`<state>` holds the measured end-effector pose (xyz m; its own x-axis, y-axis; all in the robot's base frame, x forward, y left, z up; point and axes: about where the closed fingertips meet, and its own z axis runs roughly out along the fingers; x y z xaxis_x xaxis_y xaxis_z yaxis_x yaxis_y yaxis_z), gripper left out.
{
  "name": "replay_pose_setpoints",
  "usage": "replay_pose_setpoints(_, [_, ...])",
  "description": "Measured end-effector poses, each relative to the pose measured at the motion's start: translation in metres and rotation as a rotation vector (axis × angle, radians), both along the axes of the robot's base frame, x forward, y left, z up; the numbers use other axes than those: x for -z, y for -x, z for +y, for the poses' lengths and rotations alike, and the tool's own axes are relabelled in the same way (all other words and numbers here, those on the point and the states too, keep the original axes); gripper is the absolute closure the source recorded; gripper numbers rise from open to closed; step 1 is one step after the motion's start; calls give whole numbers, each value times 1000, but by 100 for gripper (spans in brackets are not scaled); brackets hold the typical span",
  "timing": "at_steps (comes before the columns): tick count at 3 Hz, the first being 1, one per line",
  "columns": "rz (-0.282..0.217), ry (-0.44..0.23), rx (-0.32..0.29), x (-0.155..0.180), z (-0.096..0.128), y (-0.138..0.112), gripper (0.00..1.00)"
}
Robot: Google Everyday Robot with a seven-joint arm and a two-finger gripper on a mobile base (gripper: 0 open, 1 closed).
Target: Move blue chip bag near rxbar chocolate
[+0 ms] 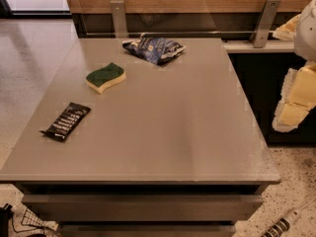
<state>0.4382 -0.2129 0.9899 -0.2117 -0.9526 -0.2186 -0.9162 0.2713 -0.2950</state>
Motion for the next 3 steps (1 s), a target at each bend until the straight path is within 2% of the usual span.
replay_pose_setpoints(1, [-8, -2, 1, -1, 0, -1, 0])
replay_pose_setpoints(2, [-61, -34, 25, -4, 0, -24, 0])
replay_pose_setpoints(3, [-177, -133, 85, -12, 9, -88, 0])
